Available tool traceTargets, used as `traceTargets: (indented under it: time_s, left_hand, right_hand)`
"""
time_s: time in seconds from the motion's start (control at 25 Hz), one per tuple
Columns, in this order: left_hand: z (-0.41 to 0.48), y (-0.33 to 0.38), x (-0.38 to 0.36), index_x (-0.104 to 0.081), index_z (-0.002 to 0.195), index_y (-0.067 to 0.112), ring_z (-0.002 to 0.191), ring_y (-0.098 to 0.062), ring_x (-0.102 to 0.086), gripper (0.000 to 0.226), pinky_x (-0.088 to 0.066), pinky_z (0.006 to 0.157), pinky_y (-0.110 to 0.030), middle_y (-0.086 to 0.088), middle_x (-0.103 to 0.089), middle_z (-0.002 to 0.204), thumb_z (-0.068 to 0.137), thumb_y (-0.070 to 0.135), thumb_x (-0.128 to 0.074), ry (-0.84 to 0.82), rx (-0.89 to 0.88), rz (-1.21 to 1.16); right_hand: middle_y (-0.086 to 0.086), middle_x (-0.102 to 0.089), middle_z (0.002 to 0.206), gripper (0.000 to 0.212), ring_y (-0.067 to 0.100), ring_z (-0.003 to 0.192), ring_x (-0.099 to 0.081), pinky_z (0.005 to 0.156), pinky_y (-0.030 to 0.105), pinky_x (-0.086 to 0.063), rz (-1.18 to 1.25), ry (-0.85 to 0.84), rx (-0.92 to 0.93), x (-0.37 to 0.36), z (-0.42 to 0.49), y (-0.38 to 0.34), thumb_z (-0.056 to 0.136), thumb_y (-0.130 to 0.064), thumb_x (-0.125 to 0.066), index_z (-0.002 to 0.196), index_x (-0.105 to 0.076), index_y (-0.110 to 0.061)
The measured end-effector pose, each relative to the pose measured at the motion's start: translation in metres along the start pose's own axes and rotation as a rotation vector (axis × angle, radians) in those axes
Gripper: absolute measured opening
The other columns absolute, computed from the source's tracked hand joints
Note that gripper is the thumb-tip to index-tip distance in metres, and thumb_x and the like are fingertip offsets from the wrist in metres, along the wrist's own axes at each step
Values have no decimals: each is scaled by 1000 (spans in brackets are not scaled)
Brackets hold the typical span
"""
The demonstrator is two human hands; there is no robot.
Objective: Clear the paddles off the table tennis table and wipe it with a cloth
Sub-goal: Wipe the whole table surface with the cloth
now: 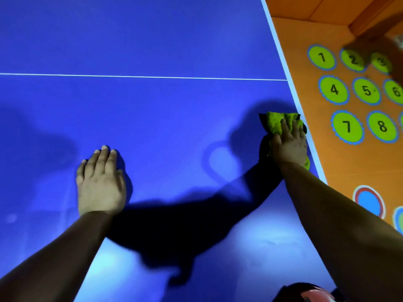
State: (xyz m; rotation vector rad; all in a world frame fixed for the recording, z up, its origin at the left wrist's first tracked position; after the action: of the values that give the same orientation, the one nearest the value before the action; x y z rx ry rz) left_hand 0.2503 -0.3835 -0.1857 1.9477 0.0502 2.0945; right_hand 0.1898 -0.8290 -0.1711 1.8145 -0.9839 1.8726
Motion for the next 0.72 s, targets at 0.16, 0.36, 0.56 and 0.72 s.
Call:
traceTargets:
  time_s: [0.16,0.36,0.56,0.72]
  left_hand:
    - [2,-2,-2,-51,129,1,130,-34,-39,57,-17,109,-47,-19,-45,139,82,27,-30,-20,18,-14]
    - [4,-6,-2,-51,128,2,129,-34,-41,56,-17,108,-46,-18,-47,138,82,27,-30,-35,18,-3]
    - [6,-9,-3,-52,127,3,128,-32,-43,52,-17,108,-44,-17,-48,138,82,24,-36,-32,10,2]
    - [6,-12,-5,-53,127,4,129,-31,-42,53,-18,108,-44,-15,-48,138,82,24,-36,-34,8,22]
  right_hand:
    - [9,-14,160,56,29,147,-9,116,39,-8,-37,-18,-101,-21,-31,-55,98,-37,-42,151,-27,-27]
    - [6,-13,160,56,30,147,-7,117,42,-7,-82,-64,172,-64,-88,-190,97,-41,-39,150,-26,-30]
    - [0,-7,161,58,25,148,4,119,43,0,-56,-168,508,-99,-130,-310,95,-43,-36,151,-21,-34]
    - [-3,-11,161,57,20,148,-1,120,40,-3,-71,-215,710,-106,-122,-330,95,-41,-39,150,-24,-35]
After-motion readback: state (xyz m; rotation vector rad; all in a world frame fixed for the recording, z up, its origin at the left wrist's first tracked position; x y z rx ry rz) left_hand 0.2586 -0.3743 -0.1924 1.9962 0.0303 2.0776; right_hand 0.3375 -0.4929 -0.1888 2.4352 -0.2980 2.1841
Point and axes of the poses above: each hand's wrist, its own z-axis towards the middle knuckle, its own x-axis out of the back of the hand, y = z × x, the point moved 4 cm from there along z, towards the middle knuckle
